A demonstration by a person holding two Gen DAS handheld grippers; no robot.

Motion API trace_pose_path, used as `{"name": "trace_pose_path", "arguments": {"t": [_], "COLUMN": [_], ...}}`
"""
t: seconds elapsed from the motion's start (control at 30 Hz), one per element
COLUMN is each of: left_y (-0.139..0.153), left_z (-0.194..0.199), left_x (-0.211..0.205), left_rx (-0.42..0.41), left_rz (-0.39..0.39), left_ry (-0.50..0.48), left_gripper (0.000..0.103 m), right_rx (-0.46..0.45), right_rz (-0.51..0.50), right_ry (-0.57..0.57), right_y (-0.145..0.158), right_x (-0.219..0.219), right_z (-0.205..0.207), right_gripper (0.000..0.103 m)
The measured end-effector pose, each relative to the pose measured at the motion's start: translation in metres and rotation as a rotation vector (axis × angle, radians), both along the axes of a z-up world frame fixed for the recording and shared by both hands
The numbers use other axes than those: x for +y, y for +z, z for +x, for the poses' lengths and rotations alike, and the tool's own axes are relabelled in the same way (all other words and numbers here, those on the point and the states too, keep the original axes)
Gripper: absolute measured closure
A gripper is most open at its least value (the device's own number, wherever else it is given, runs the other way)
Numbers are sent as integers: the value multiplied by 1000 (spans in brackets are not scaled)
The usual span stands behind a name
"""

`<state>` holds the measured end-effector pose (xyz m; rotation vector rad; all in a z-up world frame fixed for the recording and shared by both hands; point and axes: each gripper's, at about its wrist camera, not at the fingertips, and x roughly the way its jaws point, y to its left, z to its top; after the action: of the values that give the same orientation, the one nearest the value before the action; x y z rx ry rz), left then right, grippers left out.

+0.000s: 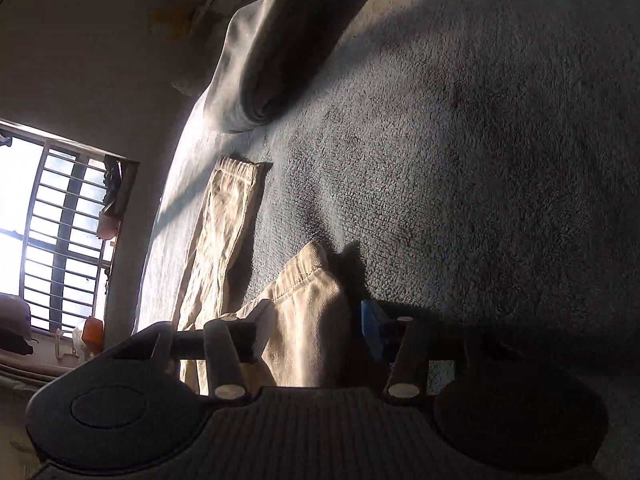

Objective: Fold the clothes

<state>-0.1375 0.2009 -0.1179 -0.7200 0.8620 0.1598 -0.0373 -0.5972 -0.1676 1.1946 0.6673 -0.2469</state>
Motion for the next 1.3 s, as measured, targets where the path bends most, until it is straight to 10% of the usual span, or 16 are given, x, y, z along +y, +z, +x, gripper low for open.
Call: {"name": "trace_pose_path", "arguments": {"t": [0.13, 0.57, 0.73, 0.87, 1.07, 1.17, 1.3], "left_y": [0, 0, 3, -2, -12, -12, -12], "left_z": [3, -3, -14, -21, -18, -15, -17], "left_x": [-3, 3, 5, 12, 21, 22, 23], "left_rx": [5, -32, -62, -59, -26, -20, -24], "left_rz": [12, -59, -60, -83, -115, -129, -132], "left_ry": [3, 63, 43, 47, 30, 5, -1], "left_gripper": [95, 96, 96, 98, 98, 97, 97], "right_rx": [22, -207, -288, -189, 97, 7, 116], "right_rz": [-45, -255, -334, -301, -30, 86, -116], "right_ry": [76, 92, 79, -39, -241, -314, -281], "right_y": [-1, 145, 186, 146, -5, -17, 17], "right_x": [11, 34, 24, 8, -12, -17, -24], "right_z": [22, 16, -47, -128, -188, -200, -186], "right_gripper": [97, 99, 99, 99, 99, 97, 85]}}
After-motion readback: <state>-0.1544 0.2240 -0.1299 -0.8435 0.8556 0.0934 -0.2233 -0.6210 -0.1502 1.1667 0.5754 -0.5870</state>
